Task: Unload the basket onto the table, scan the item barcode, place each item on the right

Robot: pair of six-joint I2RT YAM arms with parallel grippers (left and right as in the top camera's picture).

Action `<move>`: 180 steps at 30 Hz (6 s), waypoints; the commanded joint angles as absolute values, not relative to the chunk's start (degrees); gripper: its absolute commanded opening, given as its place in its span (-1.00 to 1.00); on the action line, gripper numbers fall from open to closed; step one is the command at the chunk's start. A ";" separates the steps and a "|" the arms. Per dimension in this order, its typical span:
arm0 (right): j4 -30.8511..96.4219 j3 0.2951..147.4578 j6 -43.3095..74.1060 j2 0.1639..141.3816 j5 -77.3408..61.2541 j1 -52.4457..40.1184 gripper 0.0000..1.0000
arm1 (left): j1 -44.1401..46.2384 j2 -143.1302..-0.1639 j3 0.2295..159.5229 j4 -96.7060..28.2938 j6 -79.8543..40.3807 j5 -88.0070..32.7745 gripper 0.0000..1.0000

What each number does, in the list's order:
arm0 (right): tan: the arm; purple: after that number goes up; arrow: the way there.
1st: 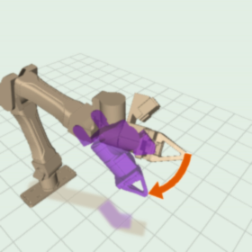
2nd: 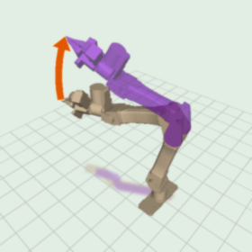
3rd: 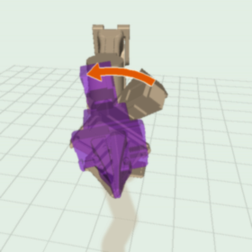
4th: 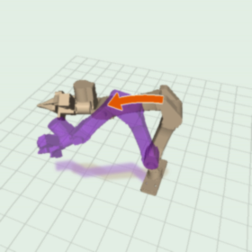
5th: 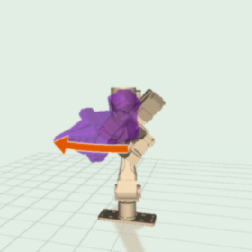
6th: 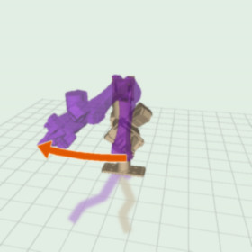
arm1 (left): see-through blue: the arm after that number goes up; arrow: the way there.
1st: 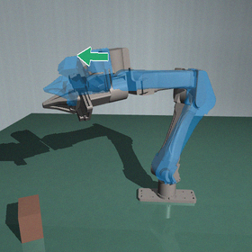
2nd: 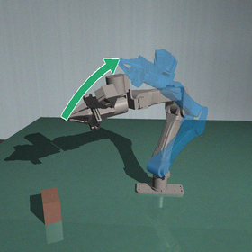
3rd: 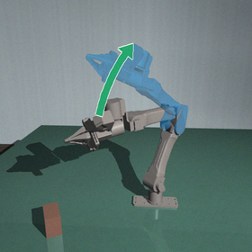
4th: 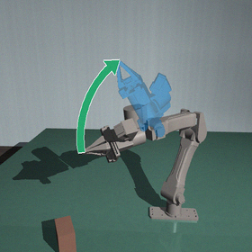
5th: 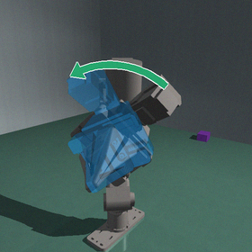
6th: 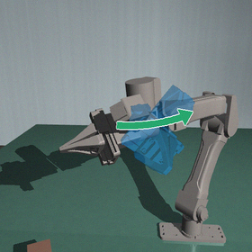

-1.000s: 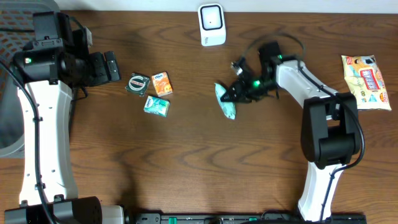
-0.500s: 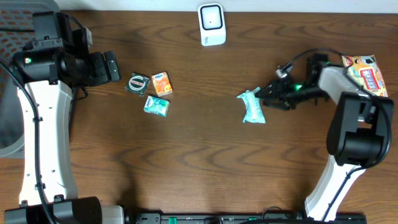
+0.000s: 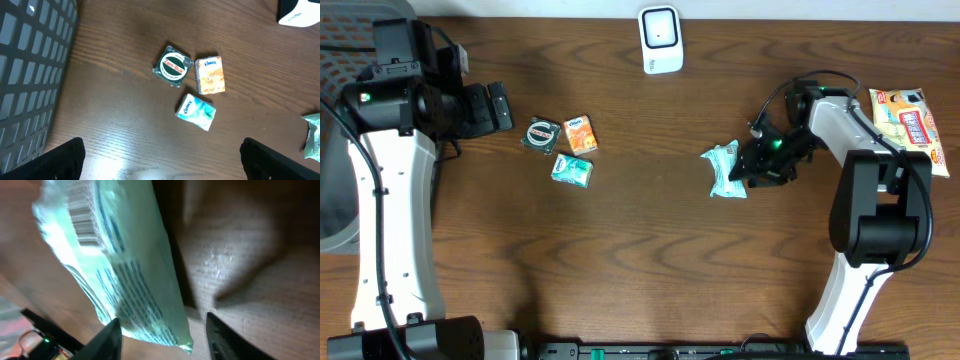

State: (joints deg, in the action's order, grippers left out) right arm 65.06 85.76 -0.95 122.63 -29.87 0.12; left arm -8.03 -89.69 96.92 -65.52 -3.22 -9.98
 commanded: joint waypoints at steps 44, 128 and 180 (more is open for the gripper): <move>61.91 85.12 14.37 122.50 -7.09 -9.15 -0.42 | -8.05 -89.89 96.77 -65.54 -3.73 -9.85 0.96; 29.10 84.42 47.66 93.65 -40.40 -15.59 -0.98 | -8.05 -89.89 96.77 -65.54 -3.73 -9.85 0.96; 61.12 96.51 18.81 118.17 14.46 -29.61 -0.03 | -8.05 -89.89 96.77 -65.54 -3.73 -9.85 0.96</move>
State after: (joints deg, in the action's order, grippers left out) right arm 58.59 89.97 17.23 122.21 19.27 -29.61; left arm -8.03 -89.69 96.92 -65.52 -3.22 -9.98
